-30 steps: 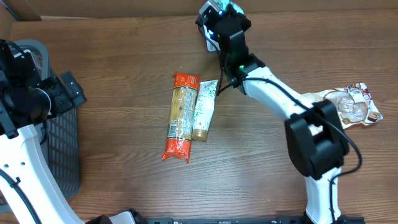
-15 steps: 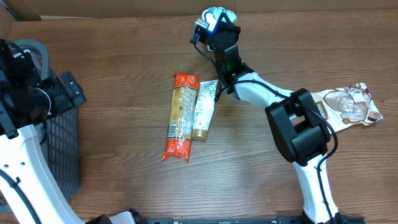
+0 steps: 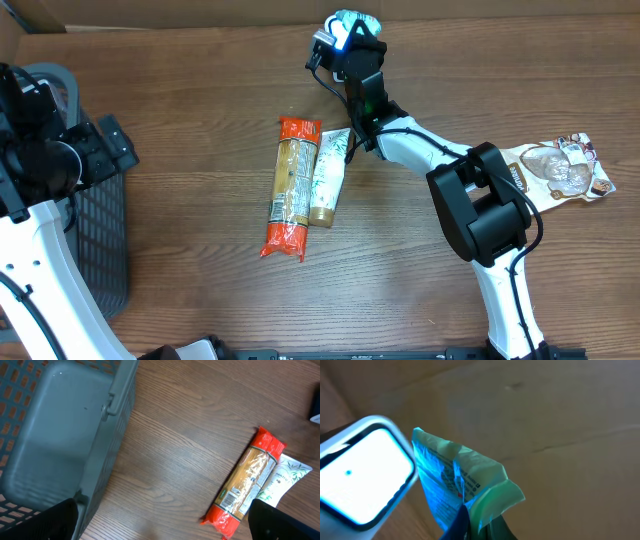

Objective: Scan the item barcode

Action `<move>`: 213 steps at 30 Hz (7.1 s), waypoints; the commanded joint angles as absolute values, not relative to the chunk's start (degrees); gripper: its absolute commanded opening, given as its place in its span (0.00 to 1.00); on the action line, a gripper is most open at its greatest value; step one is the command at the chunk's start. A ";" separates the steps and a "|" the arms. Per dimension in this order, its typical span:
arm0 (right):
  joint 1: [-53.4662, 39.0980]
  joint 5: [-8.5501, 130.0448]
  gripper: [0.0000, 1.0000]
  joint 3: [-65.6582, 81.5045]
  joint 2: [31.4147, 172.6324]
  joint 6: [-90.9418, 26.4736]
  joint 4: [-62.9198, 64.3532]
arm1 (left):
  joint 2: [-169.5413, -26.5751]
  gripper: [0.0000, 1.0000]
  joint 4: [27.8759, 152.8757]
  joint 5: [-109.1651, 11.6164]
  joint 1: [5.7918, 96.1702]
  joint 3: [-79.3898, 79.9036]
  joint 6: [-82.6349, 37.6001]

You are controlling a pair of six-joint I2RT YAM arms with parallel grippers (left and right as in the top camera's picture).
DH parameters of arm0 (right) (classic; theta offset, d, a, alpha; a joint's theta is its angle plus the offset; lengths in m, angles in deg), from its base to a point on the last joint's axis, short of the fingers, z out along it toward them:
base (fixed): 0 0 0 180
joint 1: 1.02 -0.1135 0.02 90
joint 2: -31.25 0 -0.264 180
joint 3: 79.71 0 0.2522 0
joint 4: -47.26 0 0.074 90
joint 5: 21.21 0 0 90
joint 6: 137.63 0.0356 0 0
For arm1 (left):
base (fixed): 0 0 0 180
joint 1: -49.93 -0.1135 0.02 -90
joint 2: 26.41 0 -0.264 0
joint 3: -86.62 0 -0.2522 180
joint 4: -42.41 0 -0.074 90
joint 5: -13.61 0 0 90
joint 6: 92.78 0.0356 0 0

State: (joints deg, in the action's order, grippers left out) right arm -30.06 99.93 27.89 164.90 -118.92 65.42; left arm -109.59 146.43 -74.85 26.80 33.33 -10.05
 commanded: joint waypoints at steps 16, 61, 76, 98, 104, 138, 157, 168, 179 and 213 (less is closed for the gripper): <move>-37.99 107.49 0.04 28.96 141.75 -90.09 34.72 | -109.57 0.99 146.32 -74.43 26.71 33.35 -9.20; 19.27 67.40 0.69 -2.78 120.94 -13.96 -8.41 | -109.57 1.00 146.32 -74.43 26.71 33.35 -9.20; -0.03 54.49 0.66 20.26 121.09 -28.65 -23.14 | -109.57 1.00 146.32 -74.43 26.71 33.35 -9.20; -28.88 47.78 0.98 20.26 146.62 -22.33 -7.75 | -109.57 1.00 146.34 -74.43 26.71 33.35 -9.20; -30.23 46.94 0.98 20.20 149.49 -20.72 -6.00 | -109.57 1.00 146.32 -74.41 26.71 33.35 -9.20; -32.55 44.43 0.12 14.73 152.02 -16.13 0.84 | -109.57 1.00 146.32 -74.41 26.71 33.35 -9.20; -39.04 99.77 0.04 27.12 143.41 -18.90 -34.07 | -109.57 0.99 146.32 -74.43 26.71 33.35 -9.20; -39.91 102.81 0.07 27.10 151.56 -21.39 -36.17 | -109.57 1.00 146.34 -74.41 26.71 33.35 -9.20; -41.18 79.03 0.52 27.12 151.56 -30.77 -31.77 | -109.57 1.00 146.32 -74.41 26.71 33.35 -9.20; -41.53 51.53 0.49 26.73 150.32 -25.09 -33.46 | -109.57 1.00 146.32 -74.43 26.71 33.35 -9.20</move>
State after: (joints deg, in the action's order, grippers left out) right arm -40.94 52.58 28.48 152.28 -26.46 -32.98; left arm -109.59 146.43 -74.85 26.80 33.28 -10.05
